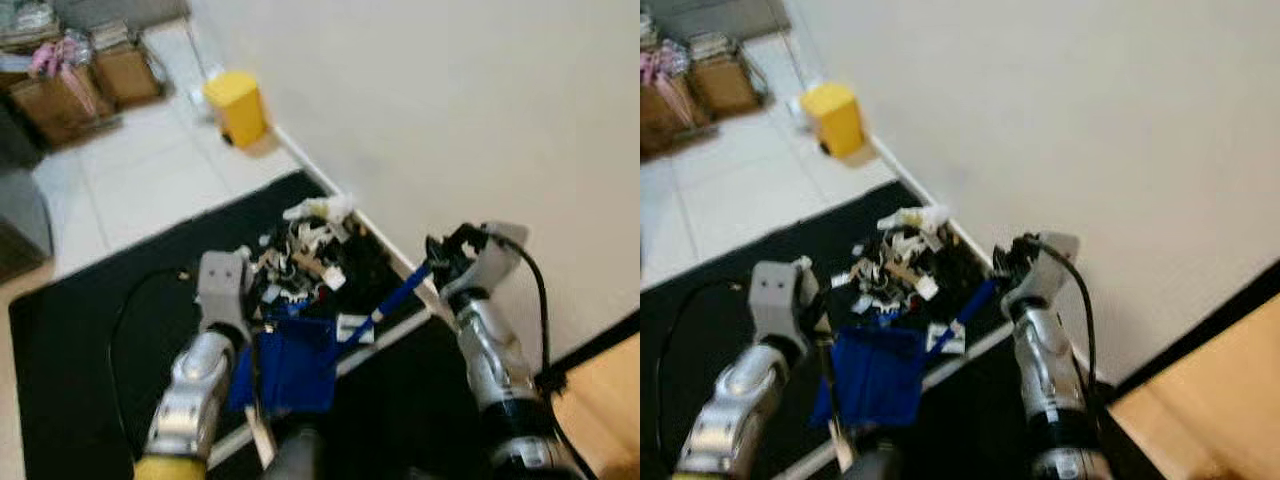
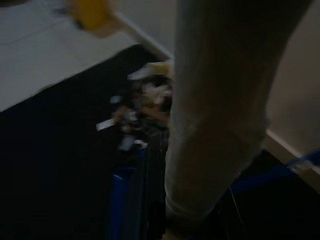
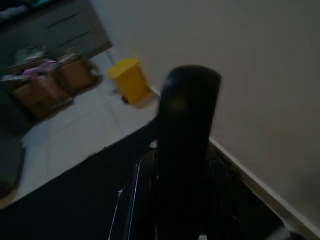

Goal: Sweep floor

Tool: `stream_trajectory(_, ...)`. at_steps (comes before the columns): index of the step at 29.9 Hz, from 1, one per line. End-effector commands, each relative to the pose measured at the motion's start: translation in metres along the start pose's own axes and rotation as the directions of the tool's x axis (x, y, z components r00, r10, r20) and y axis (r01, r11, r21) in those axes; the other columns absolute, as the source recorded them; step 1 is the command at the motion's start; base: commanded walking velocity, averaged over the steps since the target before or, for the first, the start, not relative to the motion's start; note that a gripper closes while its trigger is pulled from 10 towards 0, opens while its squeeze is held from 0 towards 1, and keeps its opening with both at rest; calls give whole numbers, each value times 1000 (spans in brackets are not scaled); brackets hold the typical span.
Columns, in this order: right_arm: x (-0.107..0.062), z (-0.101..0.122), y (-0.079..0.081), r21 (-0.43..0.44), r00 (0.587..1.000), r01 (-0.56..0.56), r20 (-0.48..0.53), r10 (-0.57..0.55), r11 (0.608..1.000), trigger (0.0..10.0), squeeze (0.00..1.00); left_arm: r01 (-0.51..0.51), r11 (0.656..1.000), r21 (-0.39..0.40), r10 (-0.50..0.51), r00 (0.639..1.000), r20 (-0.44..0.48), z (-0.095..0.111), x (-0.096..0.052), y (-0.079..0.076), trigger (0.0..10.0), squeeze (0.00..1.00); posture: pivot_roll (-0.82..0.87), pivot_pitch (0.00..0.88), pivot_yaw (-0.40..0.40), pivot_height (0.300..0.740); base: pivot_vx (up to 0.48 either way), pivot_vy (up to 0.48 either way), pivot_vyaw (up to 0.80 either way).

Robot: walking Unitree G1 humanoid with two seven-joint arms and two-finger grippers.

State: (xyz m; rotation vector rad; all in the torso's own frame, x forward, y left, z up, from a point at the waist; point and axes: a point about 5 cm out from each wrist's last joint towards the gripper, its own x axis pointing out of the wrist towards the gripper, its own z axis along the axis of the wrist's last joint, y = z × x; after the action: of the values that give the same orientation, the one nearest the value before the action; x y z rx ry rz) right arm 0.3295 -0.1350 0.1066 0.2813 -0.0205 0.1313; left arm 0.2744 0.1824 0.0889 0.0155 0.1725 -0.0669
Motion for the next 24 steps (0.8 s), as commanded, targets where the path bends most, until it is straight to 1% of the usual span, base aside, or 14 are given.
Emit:
stream_trajectory(1, -3, -3, -1, 21, 1000, 6, 1, -6, 1000, 10000, 0, 3, 1000, 9, -3, 1000, -2, -2, -2, 0, 10000, 0, 170, 91, 29, 740, 0, 0, 587)
stream_trajectory(3, -2, -2, -2, 20, 1000, 9, 2, -9, 1000, 10000, 0, 3, 1000, 9, -3, 1000, -1, -2, -2, -1, 10000, 0, 170, 92, 29, 740, 0, 0, 503)
stream_trajectory(12, -4, 1, -11, 32, 999, 49, 21, -50, 998, 10000, 0, 5, 1000, 13, -5, 1000, 5, 0, 0, -2, 10000, 0, 166, 100, 34, 740, 0, 0, 0)
stream_trajectory(19, -6, 4, -18, 34, 997, 73, 37, -75, 997, 10000, 0, 15, 999, 49, -16, 1000, 19, 4, 3, 0, 10000, 0, 162, 102, 33, 740, 0, 0, 0)
stream_trajectory(24, -7, 3, -20, 38, 996, 81, 34, -82, 996, 10000, 0, 10, 999, 54, -12, 999, 33, 8, 6, 1, 10000, 0, 162, 102, 33, 740, 0, 0, 0)
